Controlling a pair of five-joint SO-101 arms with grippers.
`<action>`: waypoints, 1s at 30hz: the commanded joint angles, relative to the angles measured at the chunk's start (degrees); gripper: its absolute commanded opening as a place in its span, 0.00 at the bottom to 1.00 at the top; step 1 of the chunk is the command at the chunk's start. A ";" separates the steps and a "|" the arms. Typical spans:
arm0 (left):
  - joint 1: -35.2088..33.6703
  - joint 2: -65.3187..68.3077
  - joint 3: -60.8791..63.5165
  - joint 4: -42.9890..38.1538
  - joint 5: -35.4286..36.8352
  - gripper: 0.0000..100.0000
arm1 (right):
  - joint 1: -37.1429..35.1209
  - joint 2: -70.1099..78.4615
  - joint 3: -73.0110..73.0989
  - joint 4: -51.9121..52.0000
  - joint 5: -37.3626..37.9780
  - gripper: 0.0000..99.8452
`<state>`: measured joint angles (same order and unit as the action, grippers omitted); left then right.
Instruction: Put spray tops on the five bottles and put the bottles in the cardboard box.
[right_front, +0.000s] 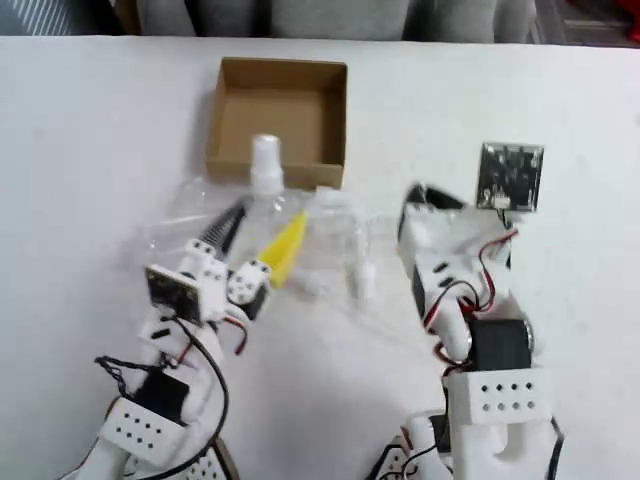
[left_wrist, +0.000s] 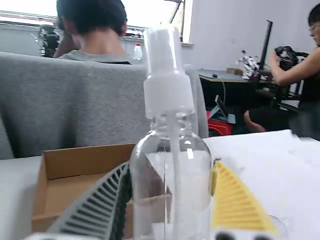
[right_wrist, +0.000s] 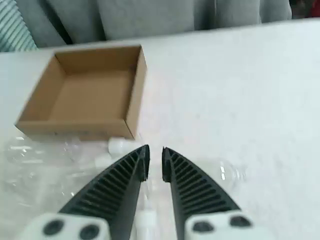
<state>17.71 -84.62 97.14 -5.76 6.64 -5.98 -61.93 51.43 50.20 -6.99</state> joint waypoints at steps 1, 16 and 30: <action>-5.41 -1.10 -8.18 -2.20 0.53 0.06 | 2.42 -4.97 9.67 0.13 -0.09 0.02; -11.03 39.34 -41.93 -2.99 0.70 0.06 | 2.51 -30.46 45.63 -18.33 0.00 0.02; -13.58 91.74 -69.98 -28.66 0.53 0.06 | 5.58 -35.03 45.71 -9.98 0.00 0.02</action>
<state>5.85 -5.05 39.03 -29.85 6.64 -0.79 -96.66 96.53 40.00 -6.99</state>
